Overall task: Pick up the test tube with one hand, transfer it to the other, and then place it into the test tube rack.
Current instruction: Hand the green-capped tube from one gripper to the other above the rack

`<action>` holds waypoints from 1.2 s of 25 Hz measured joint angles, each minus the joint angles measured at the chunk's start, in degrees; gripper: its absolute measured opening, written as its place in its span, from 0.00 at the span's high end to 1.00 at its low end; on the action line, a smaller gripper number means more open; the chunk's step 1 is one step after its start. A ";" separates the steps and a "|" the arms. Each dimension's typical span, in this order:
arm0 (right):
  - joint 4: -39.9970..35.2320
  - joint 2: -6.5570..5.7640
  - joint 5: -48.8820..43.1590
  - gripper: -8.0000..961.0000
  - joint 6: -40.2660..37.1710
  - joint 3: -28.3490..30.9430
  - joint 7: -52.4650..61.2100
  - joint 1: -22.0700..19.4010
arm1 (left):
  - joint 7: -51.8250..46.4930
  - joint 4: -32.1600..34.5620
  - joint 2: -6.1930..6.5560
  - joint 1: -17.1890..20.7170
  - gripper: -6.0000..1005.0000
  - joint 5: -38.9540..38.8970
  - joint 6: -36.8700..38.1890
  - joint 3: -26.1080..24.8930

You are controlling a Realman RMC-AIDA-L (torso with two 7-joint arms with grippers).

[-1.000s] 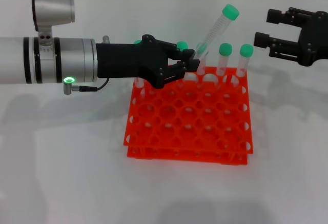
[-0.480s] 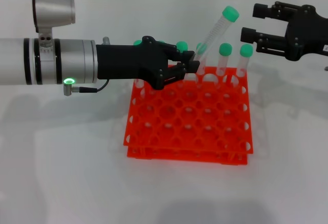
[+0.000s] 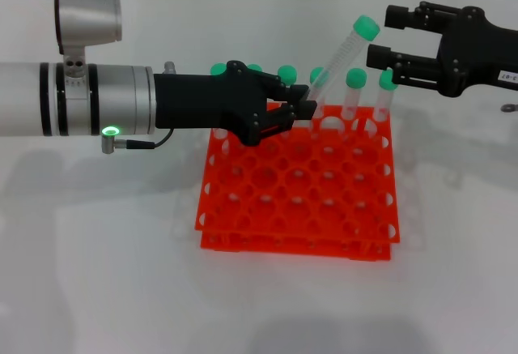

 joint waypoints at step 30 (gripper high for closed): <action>2.09 0.02 1.54 0.33 0.79 -2.32 -0.67 2.10 | 0.09 0.00 -0.03 -0.22 0.81 0.02 -0.07 0.74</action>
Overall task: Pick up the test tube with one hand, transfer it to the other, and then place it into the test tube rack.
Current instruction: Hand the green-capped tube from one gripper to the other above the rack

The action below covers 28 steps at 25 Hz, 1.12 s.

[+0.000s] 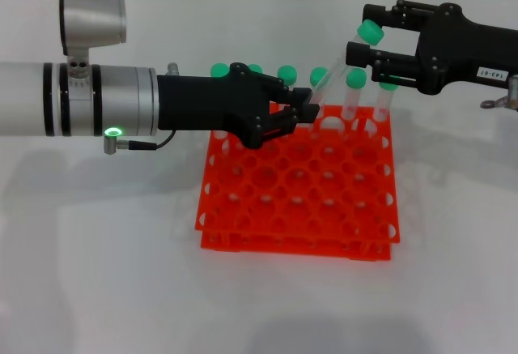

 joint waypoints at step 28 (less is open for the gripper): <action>0.53 0.00 0.00 0.51 1.15 0.00 -0.02 0.14 | 0.00 0.16 0.00 -0.40 0.81 -0.14 -0.04 0.02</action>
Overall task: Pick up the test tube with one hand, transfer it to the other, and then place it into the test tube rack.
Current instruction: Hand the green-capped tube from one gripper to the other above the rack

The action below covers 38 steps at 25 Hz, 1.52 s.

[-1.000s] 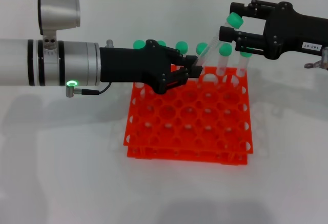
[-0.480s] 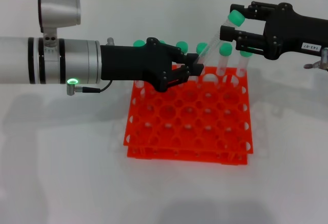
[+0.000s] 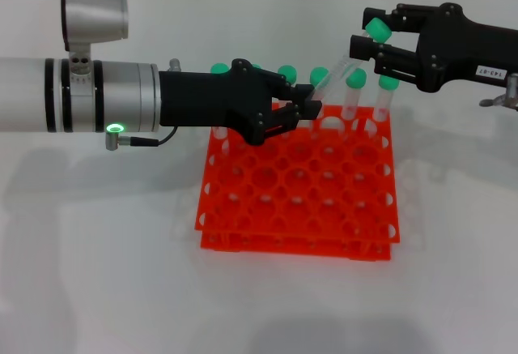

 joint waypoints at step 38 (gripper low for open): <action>-0.04 0.00 0.06 0.67 0.10 0.00 -0.05 0.43 | 0.71 0.00 -0.27 -0.09 0.81 -1.18 -0.13 0.01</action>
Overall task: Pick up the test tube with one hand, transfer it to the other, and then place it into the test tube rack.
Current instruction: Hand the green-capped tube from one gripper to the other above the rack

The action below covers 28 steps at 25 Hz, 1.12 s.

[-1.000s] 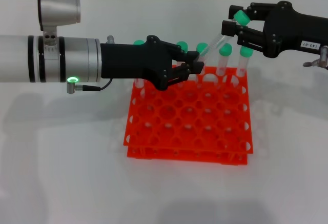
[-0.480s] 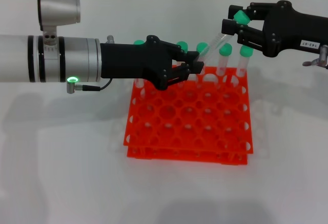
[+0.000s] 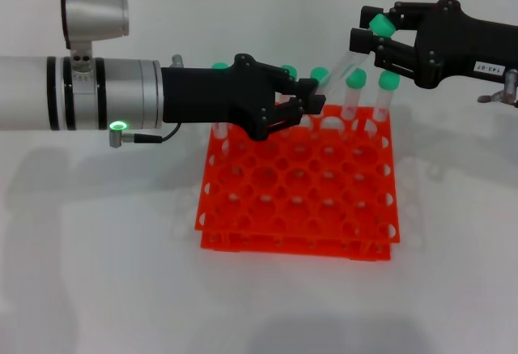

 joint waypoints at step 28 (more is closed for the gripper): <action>-0.50 -0.07 -0.09 0.71 -0.01 -0.45 0.00 0.18 | -0.53 -0.16 -0.26 -0.04 0.92 -2.07 -2.87 2.86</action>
